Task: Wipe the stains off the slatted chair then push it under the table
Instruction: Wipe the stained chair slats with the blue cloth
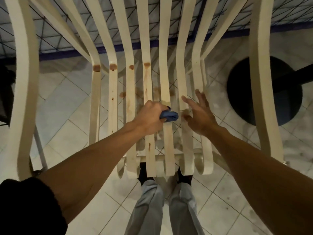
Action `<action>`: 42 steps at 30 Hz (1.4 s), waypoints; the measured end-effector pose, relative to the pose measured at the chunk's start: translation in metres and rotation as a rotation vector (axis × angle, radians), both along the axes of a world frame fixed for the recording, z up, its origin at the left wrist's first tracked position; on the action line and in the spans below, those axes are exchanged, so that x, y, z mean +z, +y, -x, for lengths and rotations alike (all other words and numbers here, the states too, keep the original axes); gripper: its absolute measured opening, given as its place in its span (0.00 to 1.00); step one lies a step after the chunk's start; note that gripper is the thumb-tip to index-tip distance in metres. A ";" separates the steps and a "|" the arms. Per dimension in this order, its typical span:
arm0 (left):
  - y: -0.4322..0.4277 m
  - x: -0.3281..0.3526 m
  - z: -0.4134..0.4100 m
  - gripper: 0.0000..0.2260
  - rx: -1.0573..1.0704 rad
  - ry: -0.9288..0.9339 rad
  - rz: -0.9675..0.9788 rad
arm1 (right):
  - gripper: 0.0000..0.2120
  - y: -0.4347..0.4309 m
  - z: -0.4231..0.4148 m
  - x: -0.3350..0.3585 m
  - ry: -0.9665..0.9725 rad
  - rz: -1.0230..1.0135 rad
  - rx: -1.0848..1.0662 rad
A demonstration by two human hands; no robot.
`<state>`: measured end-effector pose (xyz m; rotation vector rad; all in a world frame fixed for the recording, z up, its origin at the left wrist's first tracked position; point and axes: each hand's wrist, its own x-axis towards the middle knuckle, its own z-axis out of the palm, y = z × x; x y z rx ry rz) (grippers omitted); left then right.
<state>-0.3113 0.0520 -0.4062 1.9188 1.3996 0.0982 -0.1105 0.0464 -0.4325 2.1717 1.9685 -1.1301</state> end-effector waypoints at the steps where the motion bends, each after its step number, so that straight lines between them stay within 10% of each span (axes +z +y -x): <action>1: -0.001 0.000 0.001 0.10 -0.006 0.006 0.015 | 0.32 0.000 -0.001 -0.001 0.009 -0.001 0.002; 42: -0.029 0.004 -0.009 0.08 -0.012 0.092 -0.022 | 0.32 0.001 -0.001 0.001 0.012 0.017 0.015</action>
